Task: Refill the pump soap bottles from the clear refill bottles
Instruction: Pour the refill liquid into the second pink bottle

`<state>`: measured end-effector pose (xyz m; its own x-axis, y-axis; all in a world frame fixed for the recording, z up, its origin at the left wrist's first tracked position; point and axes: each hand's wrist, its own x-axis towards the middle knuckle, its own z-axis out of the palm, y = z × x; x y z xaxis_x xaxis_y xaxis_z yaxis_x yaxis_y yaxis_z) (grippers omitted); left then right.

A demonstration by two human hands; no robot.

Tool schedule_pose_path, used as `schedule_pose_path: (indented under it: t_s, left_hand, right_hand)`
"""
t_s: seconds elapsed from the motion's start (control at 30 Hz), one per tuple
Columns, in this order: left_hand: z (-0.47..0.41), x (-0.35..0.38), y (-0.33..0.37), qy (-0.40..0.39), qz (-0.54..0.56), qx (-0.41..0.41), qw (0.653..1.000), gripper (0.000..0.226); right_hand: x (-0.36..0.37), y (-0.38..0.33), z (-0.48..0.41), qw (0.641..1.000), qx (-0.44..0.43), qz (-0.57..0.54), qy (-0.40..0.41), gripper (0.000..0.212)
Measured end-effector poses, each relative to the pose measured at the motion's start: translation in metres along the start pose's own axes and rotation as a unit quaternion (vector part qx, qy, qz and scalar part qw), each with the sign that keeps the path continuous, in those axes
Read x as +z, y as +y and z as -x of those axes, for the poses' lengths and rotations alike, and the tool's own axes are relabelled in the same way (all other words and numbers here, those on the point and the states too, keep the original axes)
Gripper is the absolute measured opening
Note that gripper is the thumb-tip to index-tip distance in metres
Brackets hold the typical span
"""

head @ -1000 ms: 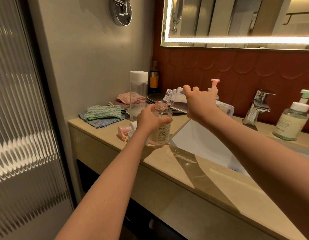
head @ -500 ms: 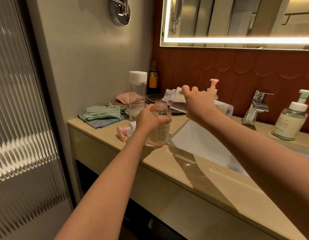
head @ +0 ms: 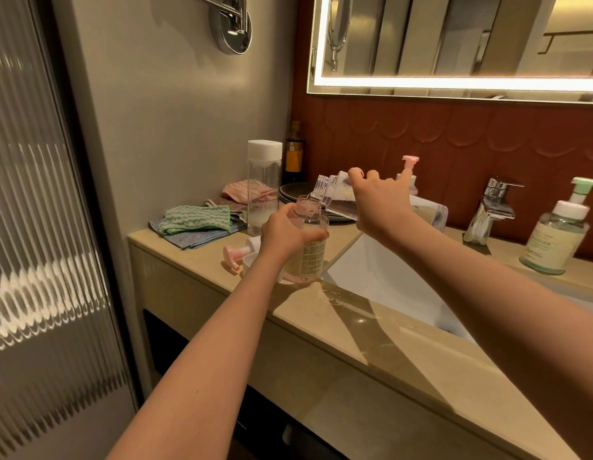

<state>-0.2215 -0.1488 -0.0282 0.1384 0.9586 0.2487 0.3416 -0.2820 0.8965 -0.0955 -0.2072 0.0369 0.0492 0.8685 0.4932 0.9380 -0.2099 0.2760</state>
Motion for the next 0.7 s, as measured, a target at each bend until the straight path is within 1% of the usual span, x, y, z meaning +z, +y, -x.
schedule_pose_path:
  t_s: [0.7]
  left_hand:
    - [0.0025, -0.0004, 0.0017, 0.004, -0.003, 0.008, 1.0, 0.085]
  right_hand:
    - [-0.0084, -0.0013, 0.0056, 1.0, -0.001, -0.007, -0.011, 0.058]
